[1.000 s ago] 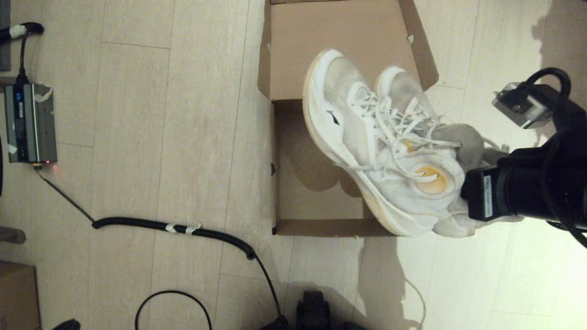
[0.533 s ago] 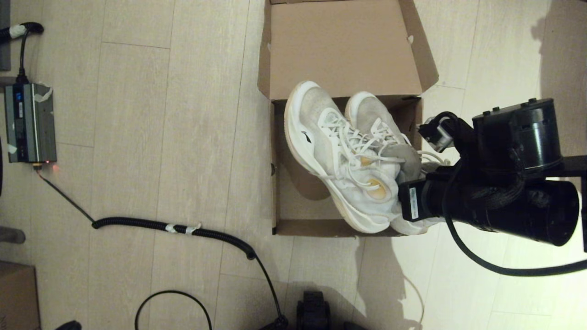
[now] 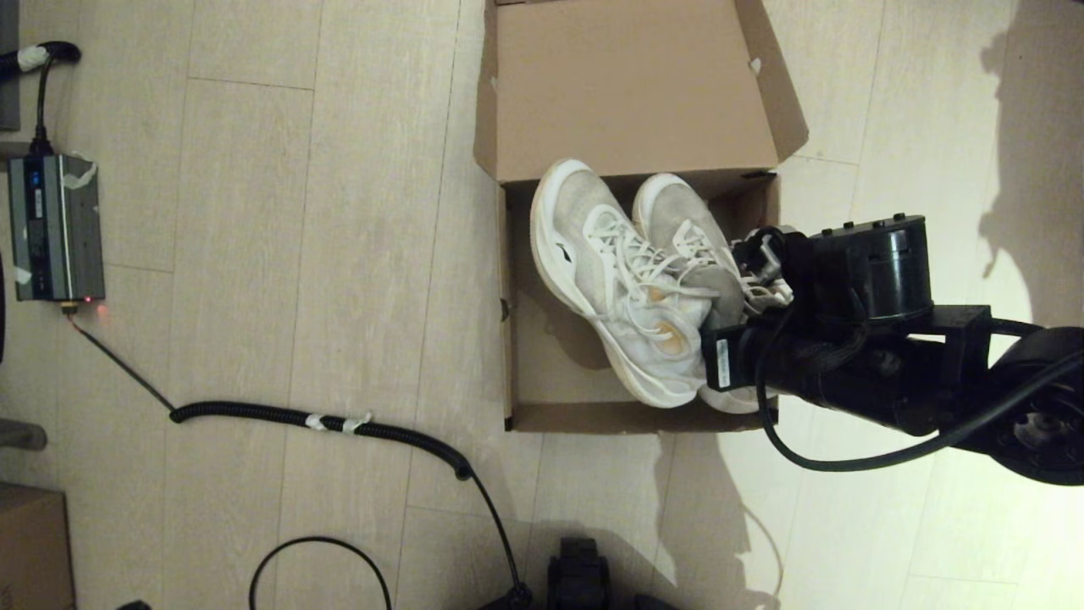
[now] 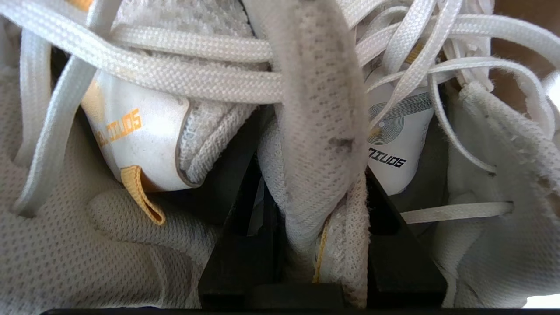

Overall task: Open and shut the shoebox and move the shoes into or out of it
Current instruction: Put the shoes into the shoe box

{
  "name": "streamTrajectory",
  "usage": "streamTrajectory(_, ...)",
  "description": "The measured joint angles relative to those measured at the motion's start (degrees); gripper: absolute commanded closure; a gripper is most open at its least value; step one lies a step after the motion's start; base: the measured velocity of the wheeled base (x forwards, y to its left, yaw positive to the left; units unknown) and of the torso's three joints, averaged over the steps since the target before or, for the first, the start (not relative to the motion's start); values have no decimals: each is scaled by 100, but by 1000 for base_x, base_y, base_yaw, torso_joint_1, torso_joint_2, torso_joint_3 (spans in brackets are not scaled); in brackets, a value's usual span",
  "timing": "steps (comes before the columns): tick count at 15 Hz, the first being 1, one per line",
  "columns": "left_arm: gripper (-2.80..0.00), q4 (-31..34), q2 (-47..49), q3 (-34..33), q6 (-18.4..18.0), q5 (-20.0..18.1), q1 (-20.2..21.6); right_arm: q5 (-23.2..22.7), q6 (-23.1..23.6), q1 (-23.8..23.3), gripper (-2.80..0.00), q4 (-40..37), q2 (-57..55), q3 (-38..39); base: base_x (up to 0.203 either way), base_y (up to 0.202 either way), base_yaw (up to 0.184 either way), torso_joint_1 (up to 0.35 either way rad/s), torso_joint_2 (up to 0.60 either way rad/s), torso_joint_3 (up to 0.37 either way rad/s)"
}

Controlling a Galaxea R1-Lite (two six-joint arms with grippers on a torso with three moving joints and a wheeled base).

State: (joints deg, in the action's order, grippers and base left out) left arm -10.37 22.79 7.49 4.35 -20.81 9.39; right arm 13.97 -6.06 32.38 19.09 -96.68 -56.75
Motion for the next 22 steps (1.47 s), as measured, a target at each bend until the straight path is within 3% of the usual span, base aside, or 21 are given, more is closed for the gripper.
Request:
streamTrajectory(3, 0, 124, -98, -73, 0, 1, 0, 9, 9, 0, 0, 413, -283, -62, 0, 0, 0, 0, 0, 0)
streamTrajectory(10, 0, 404, -324, -69, 0, 0, 0, 19, 9, -5, 0, 455, -695, -78, 0, 0, 0, 0, 0, 0)
streamTrajectory(14, 0, 489, -411, -47, 0, 2, 0, 261, 6, -9, 0, 455, -710, 8, 0, 0, 0, 0, 0, 0)
streamTrajectory(15, 0, 497, -427, -33, 0, 0, 0, 262, 13, -9, -227, 455, -706, 47, 0, 0, 0, 0, 0, 0)
streamTrajectory(16, 0, 499, -444, -27, -1, 2, 0, 258, 28, -9, -280, 455, -704, 80, 0, 0, 0, 0, 0, 0)
streamTrajectory(22, 0, 523, -497, 46, -6, 2, 0, 403, 9, -24, -280, 447, -623, 144, 0, 0, 0, 0, 0, 0)
